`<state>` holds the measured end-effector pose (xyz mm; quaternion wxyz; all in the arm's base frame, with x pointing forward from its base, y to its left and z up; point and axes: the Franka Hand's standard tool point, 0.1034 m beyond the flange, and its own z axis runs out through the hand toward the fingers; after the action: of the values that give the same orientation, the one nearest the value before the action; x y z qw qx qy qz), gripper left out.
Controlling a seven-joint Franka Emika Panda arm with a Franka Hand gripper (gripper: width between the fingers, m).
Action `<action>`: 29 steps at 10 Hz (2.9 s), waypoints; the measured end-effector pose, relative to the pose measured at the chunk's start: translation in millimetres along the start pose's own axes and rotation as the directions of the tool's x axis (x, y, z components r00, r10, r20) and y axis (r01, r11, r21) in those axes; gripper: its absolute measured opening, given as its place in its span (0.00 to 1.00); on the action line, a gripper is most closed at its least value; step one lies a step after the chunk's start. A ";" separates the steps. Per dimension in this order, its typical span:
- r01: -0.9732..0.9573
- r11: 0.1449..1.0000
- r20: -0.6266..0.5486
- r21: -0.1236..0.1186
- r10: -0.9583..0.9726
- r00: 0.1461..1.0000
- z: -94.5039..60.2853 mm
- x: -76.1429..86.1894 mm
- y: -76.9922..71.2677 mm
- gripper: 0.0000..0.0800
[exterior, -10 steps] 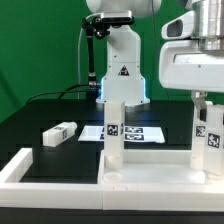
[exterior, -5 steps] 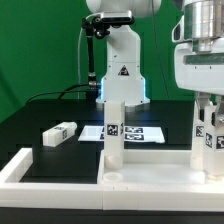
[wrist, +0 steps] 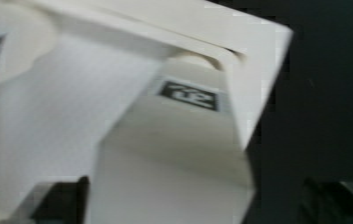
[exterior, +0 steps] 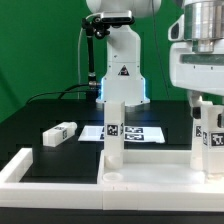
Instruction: Assemble desk
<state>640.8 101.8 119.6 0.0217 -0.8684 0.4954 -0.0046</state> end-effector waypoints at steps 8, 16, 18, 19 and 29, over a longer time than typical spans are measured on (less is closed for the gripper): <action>0.611 0.792 -0.051 -0.007 -0.610 0.790 0.9 -9.0 -0.6 0.81; 0.801 0.599 -0.096 -0.019 -0.798 0.595 1.2 -11.0 -4.6 0.56; 0.719 0.695 -0.097 -0.007 -0.716 0.692 1.6 -10.8 -4.3 0.36; 0.668 0.744 -0.097 -0.001 -0.665 0.740 1.8 -10.3 -4.0 0.36; -0.515 0.856 0.044 0.052 0.513 0.857 5.2 -2.1 -2.3 0.36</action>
Offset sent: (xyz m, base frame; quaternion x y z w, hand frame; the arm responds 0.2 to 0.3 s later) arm 0.0000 0.0000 0.0000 0.0000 0.0000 -0.1938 0.9810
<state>641.8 104.9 114.6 0.0558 -0.7037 0.7083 -0.0016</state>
